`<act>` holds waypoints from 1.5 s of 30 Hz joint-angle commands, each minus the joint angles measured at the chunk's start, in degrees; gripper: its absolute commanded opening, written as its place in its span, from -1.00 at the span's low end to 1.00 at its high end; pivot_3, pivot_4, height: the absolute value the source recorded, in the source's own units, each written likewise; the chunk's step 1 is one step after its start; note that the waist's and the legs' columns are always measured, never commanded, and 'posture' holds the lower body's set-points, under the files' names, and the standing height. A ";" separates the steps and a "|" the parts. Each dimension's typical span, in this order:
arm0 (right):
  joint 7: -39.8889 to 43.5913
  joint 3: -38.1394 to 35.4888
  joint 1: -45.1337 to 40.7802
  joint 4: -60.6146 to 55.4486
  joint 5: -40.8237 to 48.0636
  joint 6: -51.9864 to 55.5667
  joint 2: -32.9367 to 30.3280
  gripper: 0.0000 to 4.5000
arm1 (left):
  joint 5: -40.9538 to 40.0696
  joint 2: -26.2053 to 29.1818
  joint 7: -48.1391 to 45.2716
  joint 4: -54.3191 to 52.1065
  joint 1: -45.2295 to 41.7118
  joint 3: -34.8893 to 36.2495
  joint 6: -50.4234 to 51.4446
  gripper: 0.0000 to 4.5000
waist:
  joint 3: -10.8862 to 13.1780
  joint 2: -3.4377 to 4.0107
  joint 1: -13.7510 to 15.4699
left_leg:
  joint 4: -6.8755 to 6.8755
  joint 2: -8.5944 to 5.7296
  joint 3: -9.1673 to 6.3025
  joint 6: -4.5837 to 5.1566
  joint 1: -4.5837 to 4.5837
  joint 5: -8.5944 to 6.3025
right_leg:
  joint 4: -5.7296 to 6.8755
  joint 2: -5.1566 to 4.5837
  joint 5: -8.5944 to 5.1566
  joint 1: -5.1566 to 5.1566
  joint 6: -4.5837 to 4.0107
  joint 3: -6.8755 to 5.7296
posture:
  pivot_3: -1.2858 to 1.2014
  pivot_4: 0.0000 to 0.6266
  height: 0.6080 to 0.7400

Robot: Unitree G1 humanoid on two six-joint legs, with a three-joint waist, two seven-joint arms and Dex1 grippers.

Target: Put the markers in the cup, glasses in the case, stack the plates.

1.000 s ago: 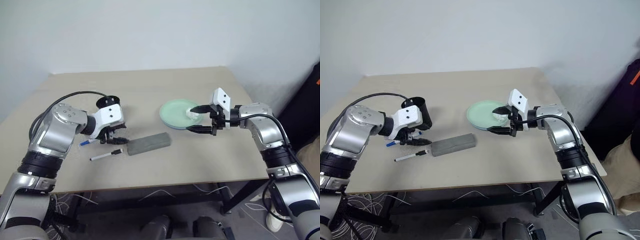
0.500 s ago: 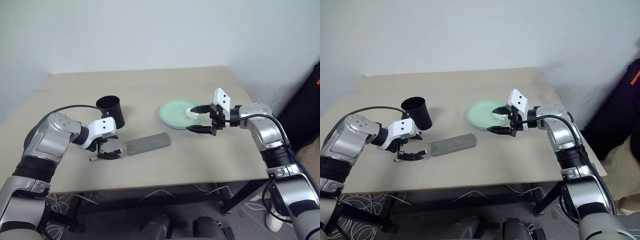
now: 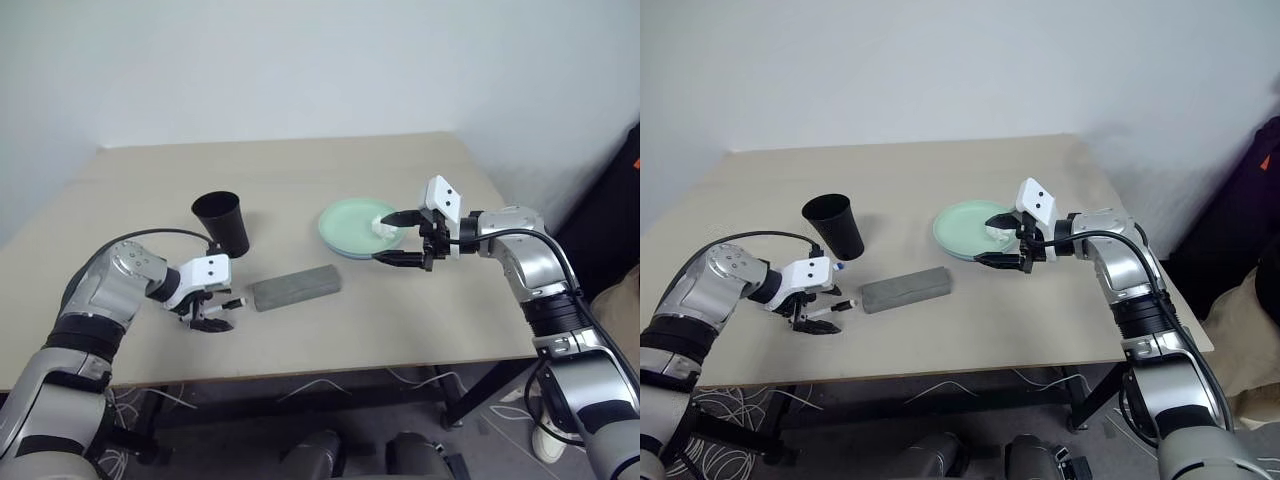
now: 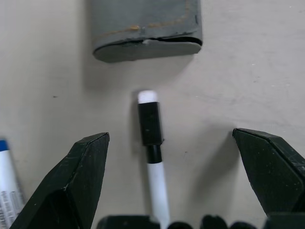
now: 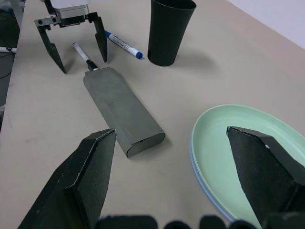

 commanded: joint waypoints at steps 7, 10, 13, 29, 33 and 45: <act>-0.28 -0.62 -0.68 -2.81 0.84 -0.10 0.08 0.80 | 1.59 -1.94 1.89 4.86 -2.51 0.40 -2.60 -0.17 | 0.00 0.01 0.94 | 0.00 0.43 0.76 0.00 0.00 0.00 | 0.32 -0.11 -0.04 -0.06 -0.07 0.02 | 0.03 -1.00 1.00; -0.25 -0.56 -0.72 -2.86 0.85 -0.09 0.16 0.80 | 1.72 -2.18 2.48 5.44 -2.38 0.46 -4.00 -0.64 | -0.01 0.00 1.24 | 0.01 0.77 1.10 0.00 0.00 0.00 | 0.51 -0.12 -0.05 -0.10 -0.10 -0.09 | 0.03 -1.00 1.00; -0.11 -0.44 -0.73 -3.02 0.92 -0.06 0.27 0.80 | 2.52 -2.70 4.90 6.73 -2.32 0.34 -6.05 -0.99 | 0.00 0.01 1.24 | 0.00 1.18 1.65 -0.01 -0.07 0.00 | 0.74 -0.13 -0.07 -0.23 -0.13 -0.11 | 0.03 -1.00 1.00; 0.33 -0.32 -1.47 -2.40 0.79 -0.42 0.25 0.80 | -18.36 -5.20 -5.12 -7.50 -11.13 13.12 17.12 -0.99 | -0.02 -0.13 1.13 | 0.01 1.81 2.59 -0.01 -0.39 0.01 | 0.69 -0.12 0.00 -0.49 -0.22 -0.25 | 0.03 -1.00 1.00; 0.23 -0.22 -1.66 -2.29 0.74 -0.52 0.53 0.80 | -20.40 -8.42 2.22 -3.09 -17.85 17.79 18.12 -0.99 | -0.01 -0.17 0.97 | 0.01 1.81 2.59 0.02 -0.41 -0.01 | 0.47 -0.11 0.05 -0.47 -0.10 -0.25 | 0.03 -1.00 1.00; 0.06 -0.38 -1.67 -2.28 0.79 -0.57 0.74 0.80 | -17.30 -14.35 32.67 23.18 -26.85 26.59 -3.53 -0.99 | -0.01 -0.54 0.36 | 0.24 1.82 2.56 0.02 -0.40 -0.01 | 0.49 -0.10 0.09 -0.32 -0.06 -0.32 | 0.03 -1.00 1.00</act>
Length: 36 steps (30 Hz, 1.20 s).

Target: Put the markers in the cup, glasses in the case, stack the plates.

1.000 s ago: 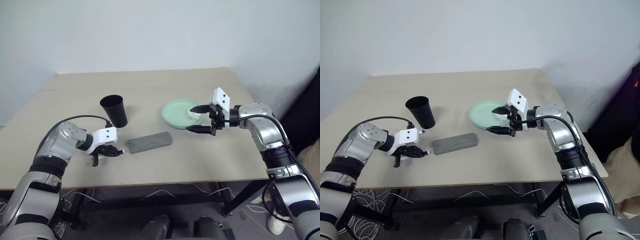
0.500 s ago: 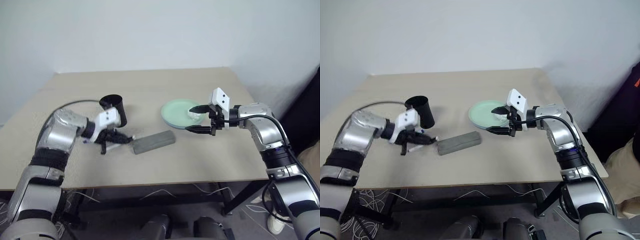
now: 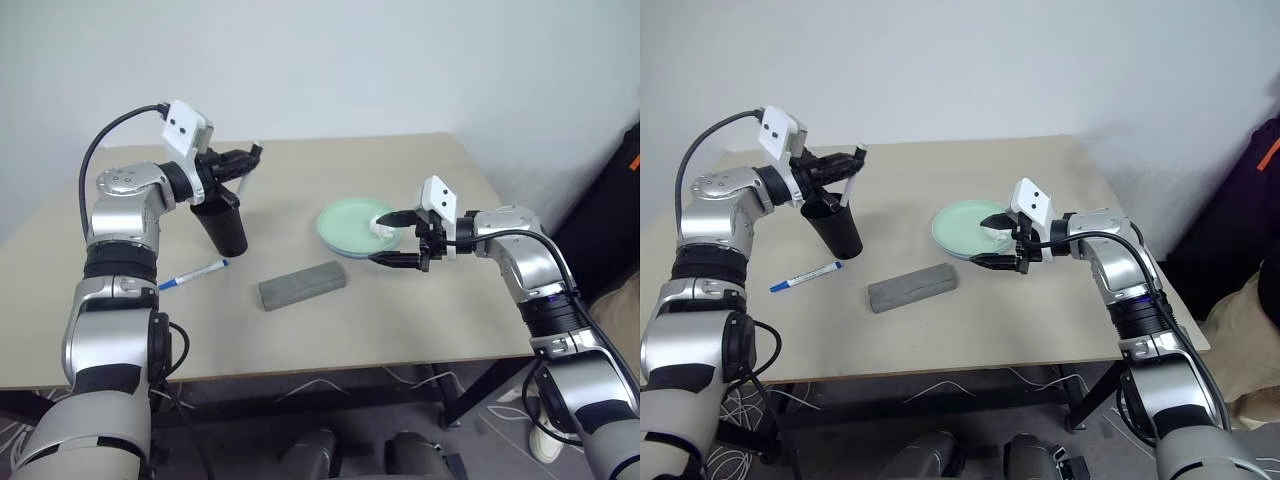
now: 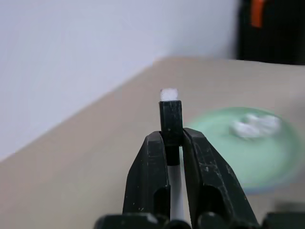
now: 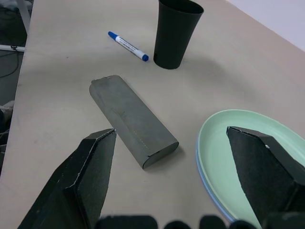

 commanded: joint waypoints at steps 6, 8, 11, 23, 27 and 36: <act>-0.16 -0.85 -1.68 -1.22 0.80 -0.63 0.11 0.80 | 0.73 -1.20 13.75 10.29 -1.97 4.79 -13.44 -0.99 | 0.00 -0.05 0.09 | 0.07 -0.01 -0.06 0.00 -0.01 0.00 | 0.00 0.00 0.01 0.06 0.02 -0.10 | 0.03 -1.00 1.00; -0.18 -0.89 -1.77 -1.18 0.80 -0.63 0.13 0.80 | 0.73 -1.55 15.55 11.65 -1.52 5.32 -14.66 -0.99 | -0.01 -0.07 0.07 | 0.14 -0.02 -0.08 0.00 -0.02 0.00 | 0.00 0.01 0.02 0.11 0.03 -0.14 | 0.03 -1.00 1.00; -0.20 -0.91 -1.87 -1.14 0.80 -0.63 0.18 0.80 | 0.62 -1.94 17.55 13.20 -0.97 6.14 -15.90 -0.99 | -0.01 -0.07 0.04 | 0.18 -0.03 -0.08 0.01 -0.01 0.00 | 0.00 0.00 0.04 0.17 0.07 -0.14 | 0.03 -1.00 1.00; -0.23 -1.15 -2.06 -1.31 0.98 -0.43 0.36 0.80 | 0.74 -4.35 20.21 15.51 2.13 7.50 -17.62 -0.68 | -0.01 -0.07 0.04 | 0.35 -0.05 -0.16 0.01 -0.03 0.00 | 0.00 0.03 0.08 0.26 0.12 -0.27 | 0.03 -1.00 1.00; -0.22 -1.18 -2.05 -1.28 1.04 -0.40 0.38 0.80 | 0.75 -4.34 19.92 15.32 2.04 7.48 -17.53 -0.13 | -0.01 -0.07 0.02 | 0.43 -0.05 -0.19 0.02 -0.01 0.00 | 0.00 0.03 0.09 0.34 0.13 -0.31 | 0.03 -1.00 1.00; -0.31 -1.17 -2.23 -0.89 0.97 -0.53 0.54 0.80 | -2.35 2.25 3.91 13.80 -3.90 9.02 -12.59 0.48 | -0.01 -0.07 -0.06 | 0.49 -0.05 -0.25 0.03 -0.11 -0.01 | 0.01 0.05 0.09 0.28 0.14 -0.38 | 0.03 -1.00 1.00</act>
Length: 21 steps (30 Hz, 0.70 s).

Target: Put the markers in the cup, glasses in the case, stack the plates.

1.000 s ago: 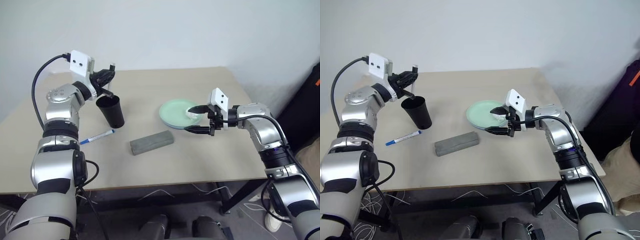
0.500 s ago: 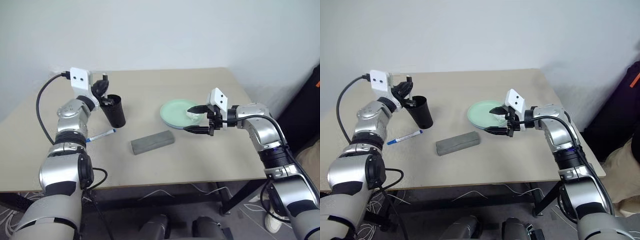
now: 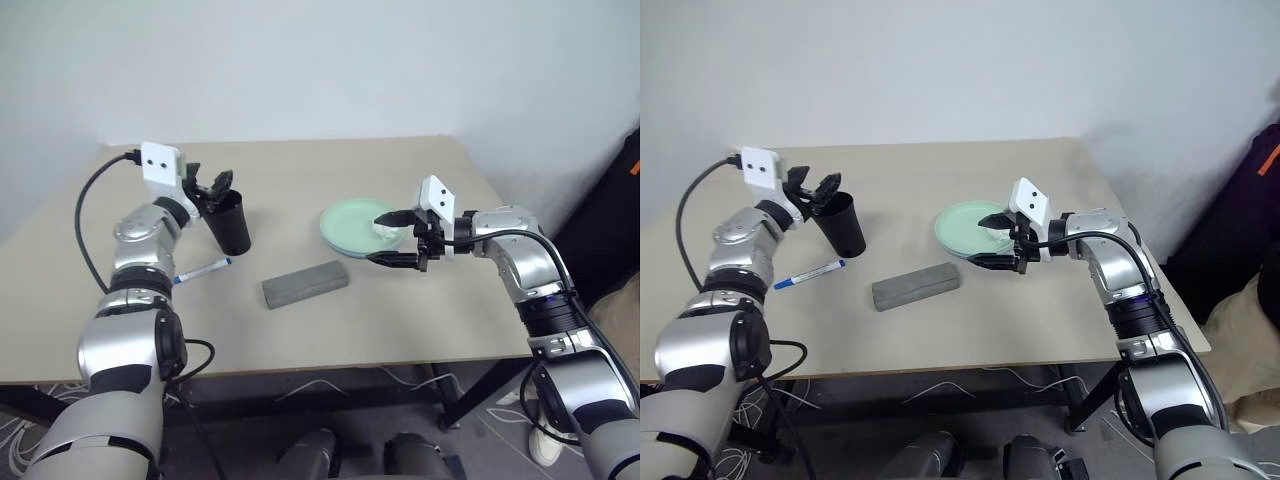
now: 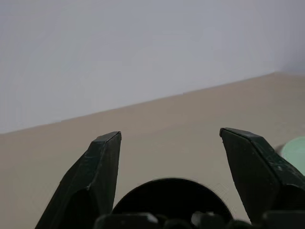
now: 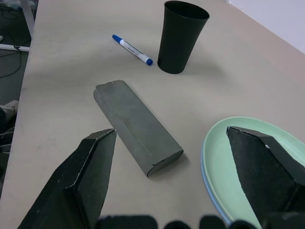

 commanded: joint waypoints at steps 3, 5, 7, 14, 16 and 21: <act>-0.15 -1.18 -2.28 -0.53 0.89 -0.74 -0.02 0.80 | -0.04 6.95 -17.69 -2.84 -6.21 -1.32 5.54 0.48 | -0.01 0.02 -0.62 | 0.03 -0.02 -0.01 0.00 -0.23 0.00 | 0.03 0.01 0.00 -0.23 0.00 -0.05 | 0.03 -1.00 1.00; -0.18 -1.16 -2.30 -0.52 0.87 -0.78 0.03 0.80 | 2.66 9.43 -23.15 -2.57 -6.03 -4.01 7.01 0.48 | -0.01 0.04 -0.81 | 0.02 -0.05 0.00 0.00 -0.24 0.00 | 0.03 0.00 0.00 -0.26 0.01 -0.03 | 0.03 -1.00 1.00; -0.21 -1.13 -2.29 -0.58 0.86 -0.77 0.10 0.80 | 5.50 11.62 -26.61 -2.20 -5.43 -6.89 7.15 0.48 | 0.00 0.05 -0.90 | 0.02 -0.05 0.00 0.00 -0.23 0.00 | 0.04 0.01 0.00 -0.26 0.01 -0.03 | 0.03 -1.00 1.00; -0.36 -1.19 -1.92 -1.19 0.96 -0.61 0.15 0.80 | 13.28 16.14 -32.82 -0.58 -1.80 -14.27 4.90 0.48 | 0.01 0.07 -0.98 | 0.02 -0.01 0.01 0.00 -0.28 0.00 | 0.18 0.03 0.00 -0.40 -0.01 0.02 | 0.03 -1.00 1.00; -0.37 -1.22 -1.76 -1.49 1.01 -0.46 0.07 0.80 | 14.77 16.53 -32.74 -0.06 -0.60 -15.36 4.11 0.48 | 0.01 0.07 -0.96 | 0.02 -0.01 0.00 0.00 -0.33 0.00 | 0.18 0.03 0.00 -0.44 -0.01 0.03 | 0.03 -1.00 1.00; -0.25 -1.26 -1.63 -1.63 1.02 -0.36 -0.16 0.80 | 17.56 17.13 -29.28 1.71 1.64 -16.75 2.07 0.48 | 0.01 0.07 -0.63 | 0.03 -0.02 0.00 0.00 -0.43 0.00 | 0.18 0.02 0.00 -0.53 -0.01 0.01 | 0.03 -1.00 1.00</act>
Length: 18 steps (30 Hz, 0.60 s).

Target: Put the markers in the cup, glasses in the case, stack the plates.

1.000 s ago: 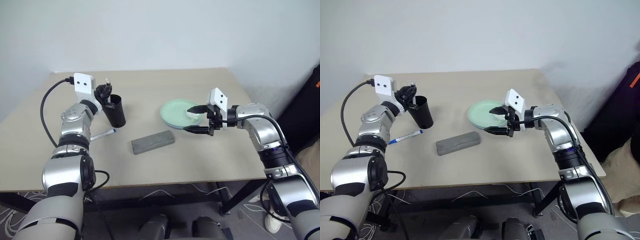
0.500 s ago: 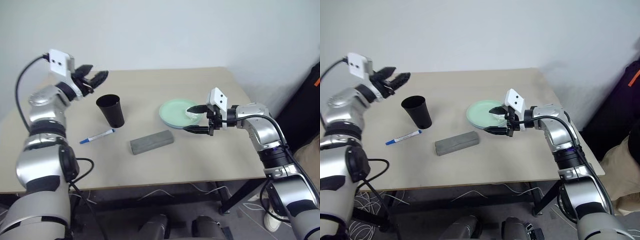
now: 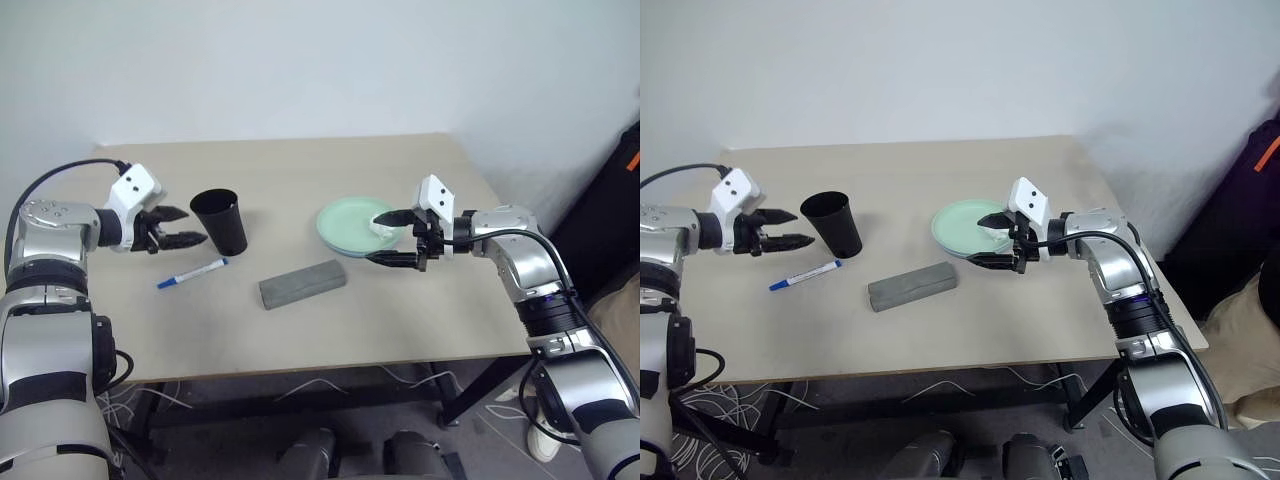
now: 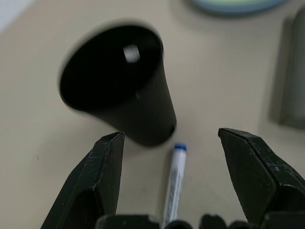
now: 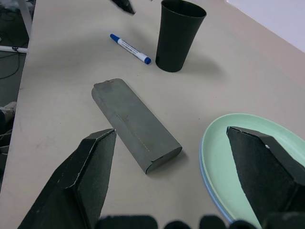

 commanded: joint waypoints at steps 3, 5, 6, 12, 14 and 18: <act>-0.08 -1.25 -1.61 -1.61 1.02 -0.35 -0.51 0.80 | 1.74 1.30 4.55 1.33 0.80 -0.07 -1.01 0.48 | 0.00 0.00 0.01 | 0.01 0.00 0.01 0.00 0.00 0.00 | 0.00 0.00 0.00 0.00 0.00 0.01 | 0.03 -1.00 1.00; 0.01 -1.25 -1.56 -1.70 1.04 -0.32 -0.58 0.80 | 1.65 0.72 5.75 1.80 1.34 0.41 -0.60 0.48 | 0.00 0.00 0.01 | 0.01 0.00 0.00 0.00 0.00 0.00 | 0.01 0.01 0.00 -0.01 0.00 0.01 | 0.03 -1.00 1.00; 0.03 -1.20 -1.55 -1.69 1.00 -0.34 -0.60 0.80 | 1.57 0.38 6.38 2.02 1.67 0.63 -0.31 0.48 | 0.00 0.00 0.02 | 0.01 0.00 0.01 0.00 0.00 0.00 | 0.02 0.00 0.00 -0.01 0.00 0.01 | 0.03 -1.00 1.00; 0.12 -1.14 -1.52 -2.00 1.01 -0.09 -0.72 0.80 | 0.91 -1.17 10.29 2.96 4.06 1.63 1.41 0.48 | 0.00 0.00 0.03 | 0.01 0.00 0.02 0.00 0.00 0.00 | 0.02 0.00 0.00 -0.01 0.00 0.01 | 0.03 -1.00 1.00; 0.14 -1.15 -1.33 -2.36 1.04 0.09 -0.86 0.80 | 0.40 -1.65 11.98 3.20 4.94 2.61 2.36 0.48 | 0.00 0.00 0.01 | 0.01 0.01 0.01 0.00 0.00 0.00 | 0.02 0.00 0.00 -0.01 0.00 0.01 | 0.03 -1.00 1.00; 0.12 -1.19 -1.13 -2.83 1.08 0.44 -1.06 0.80 | -0.24 -2.25 15.61 3.58 6.67 4.55 3.32 0.48 | 0.00 0.00 0.01 | 0.01 0.00 0.01 0.00 0.00 0.00 | 0.02 0.00 0.00 -0.02 0.00 0.01 | 0.03 -1.00 1.00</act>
